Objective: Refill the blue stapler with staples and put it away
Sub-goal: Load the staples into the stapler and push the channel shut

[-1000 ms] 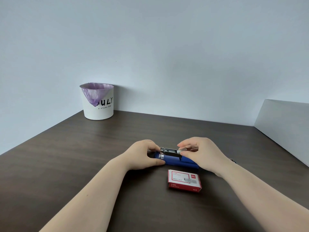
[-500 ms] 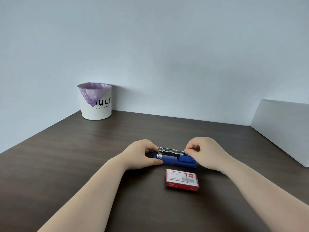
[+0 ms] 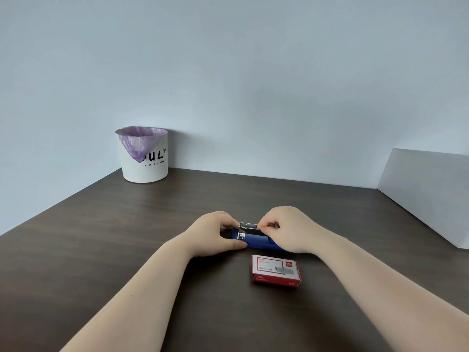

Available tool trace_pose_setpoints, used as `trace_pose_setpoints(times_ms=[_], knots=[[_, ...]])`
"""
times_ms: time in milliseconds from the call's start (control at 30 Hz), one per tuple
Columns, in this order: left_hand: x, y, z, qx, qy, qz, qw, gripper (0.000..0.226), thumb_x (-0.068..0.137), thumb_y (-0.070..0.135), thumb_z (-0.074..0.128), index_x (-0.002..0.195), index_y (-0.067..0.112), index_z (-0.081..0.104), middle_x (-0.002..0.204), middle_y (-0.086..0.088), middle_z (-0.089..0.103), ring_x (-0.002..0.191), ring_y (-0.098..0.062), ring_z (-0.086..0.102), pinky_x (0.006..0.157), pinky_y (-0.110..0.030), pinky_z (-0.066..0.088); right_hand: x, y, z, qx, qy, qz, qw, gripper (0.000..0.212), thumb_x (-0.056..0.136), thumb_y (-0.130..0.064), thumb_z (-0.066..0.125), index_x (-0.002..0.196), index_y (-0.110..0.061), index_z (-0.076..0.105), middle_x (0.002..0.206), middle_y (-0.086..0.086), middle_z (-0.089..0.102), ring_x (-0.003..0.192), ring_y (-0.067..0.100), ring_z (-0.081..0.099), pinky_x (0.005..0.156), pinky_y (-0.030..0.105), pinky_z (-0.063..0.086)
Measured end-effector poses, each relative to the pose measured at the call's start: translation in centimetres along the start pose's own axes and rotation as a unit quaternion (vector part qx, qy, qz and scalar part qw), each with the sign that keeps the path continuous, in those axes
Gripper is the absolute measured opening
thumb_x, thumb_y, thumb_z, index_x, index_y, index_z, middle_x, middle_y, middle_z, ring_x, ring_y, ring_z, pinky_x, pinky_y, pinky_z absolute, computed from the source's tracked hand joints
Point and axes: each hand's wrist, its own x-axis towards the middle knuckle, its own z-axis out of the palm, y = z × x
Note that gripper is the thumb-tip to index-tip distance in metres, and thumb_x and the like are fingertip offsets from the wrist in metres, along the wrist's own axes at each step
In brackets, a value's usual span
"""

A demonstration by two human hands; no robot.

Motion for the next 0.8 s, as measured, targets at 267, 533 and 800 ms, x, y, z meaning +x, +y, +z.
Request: trace_pose_setpoints(times_ms=[267, 533, 800], knots=[[0.1, -0.2, 0.0, 0.003, 0.001, -0.002, 1.000, 0.028, 0.070, 0.038, 0.076, 0.093, 0.024, 0.067, 0.103, 0.003, 0.063, 0.097, -0.012, 0.059, 0.095, -0.027, 0.046, 0.8, 0.4, -0.2, 0.042, -0.014, 0.006, 0.999, 0.024, 0.088, -0.009, 0.045, 0.095, 0.006, 0.063, 0.105, 0.025, 0.063, 0.099, 0.040, 0.056, 0.086, 0.047, 0.048], [0.1, -0.6, 0.1, -0.002, 0.004, -0.003, 1.000, 0.026, 0.068, 0.042, 0.076, 0.089, 0.031, 0.067, 0.101, 0.009, 0.064, 0.096, -0.009, 0.059, 0.096, -0.030, 0.048, 0.5, 0.8, -0.3, 0.080, -0.017, 0.001, 0.997, 0.017, 0.088, -0.023, 0.057, 0.096, -0.016, 0.069, 0.076, -0.004, 0.058, 0.065, 0.008, 0.047, 0.065, 0.020, 0.040], [-0.2, -0.3, 0.0, -0.004, 0.011, 0.002, 1.000, 0.023, 0.066, 0.040, 0.079, 0.075, 0.043, 0.057, 0.092, 0.013, 0.060, 0.092, -0.010, 0.060, 0.091, -0.029, 0.049, -3.0, 6.3, -2.7, -0.062, -0.060, 0.094, 0.992, 0.064, 0.071, -0.060, 0.066, 0.128, -0.038, 0.049, 0.121, -0.006, 0.051, 0.119, 0.018, 0.038, 0.102, 0.040, 0.037]])
